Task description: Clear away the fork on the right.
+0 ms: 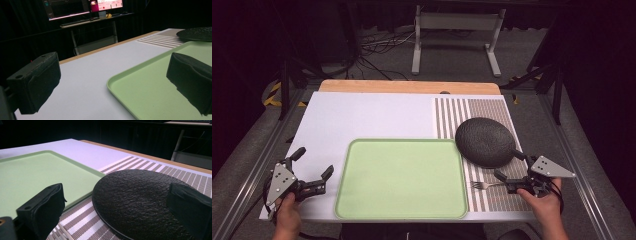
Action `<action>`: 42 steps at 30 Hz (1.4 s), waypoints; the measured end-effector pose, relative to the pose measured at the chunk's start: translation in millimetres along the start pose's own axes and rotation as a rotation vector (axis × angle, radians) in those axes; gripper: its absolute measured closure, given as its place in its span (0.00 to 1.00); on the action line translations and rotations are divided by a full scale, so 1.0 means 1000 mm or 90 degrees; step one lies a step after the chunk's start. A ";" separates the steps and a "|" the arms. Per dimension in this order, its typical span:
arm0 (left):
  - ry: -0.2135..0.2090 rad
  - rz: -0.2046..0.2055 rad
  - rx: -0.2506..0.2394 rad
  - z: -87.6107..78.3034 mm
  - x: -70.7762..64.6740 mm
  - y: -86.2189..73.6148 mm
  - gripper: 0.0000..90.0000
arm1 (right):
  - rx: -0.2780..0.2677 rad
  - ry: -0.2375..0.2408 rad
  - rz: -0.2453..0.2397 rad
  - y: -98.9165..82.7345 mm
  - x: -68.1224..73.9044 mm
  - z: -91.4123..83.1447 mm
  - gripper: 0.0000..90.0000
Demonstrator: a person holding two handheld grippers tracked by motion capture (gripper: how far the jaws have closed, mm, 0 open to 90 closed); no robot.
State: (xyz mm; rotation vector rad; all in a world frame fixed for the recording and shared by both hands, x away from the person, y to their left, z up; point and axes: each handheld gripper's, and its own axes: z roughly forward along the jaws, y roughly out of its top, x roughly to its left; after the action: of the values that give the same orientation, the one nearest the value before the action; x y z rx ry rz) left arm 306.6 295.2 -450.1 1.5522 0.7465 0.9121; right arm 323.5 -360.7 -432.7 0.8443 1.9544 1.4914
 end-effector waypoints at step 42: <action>0.005 -0.002 0.008 -0.001 0.000 -0.001 0.00 | 0.163 0.089 -0.117 0.049 0.009 0.026 0.08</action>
State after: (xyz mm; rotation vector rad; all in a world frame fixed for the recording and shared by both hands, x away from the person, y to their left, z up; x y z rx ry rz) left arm 306.0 295.3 -450.6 1.5587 0.7615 0.9140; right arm 344.8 -328.3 -392.2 0.6560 2.2934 1.2405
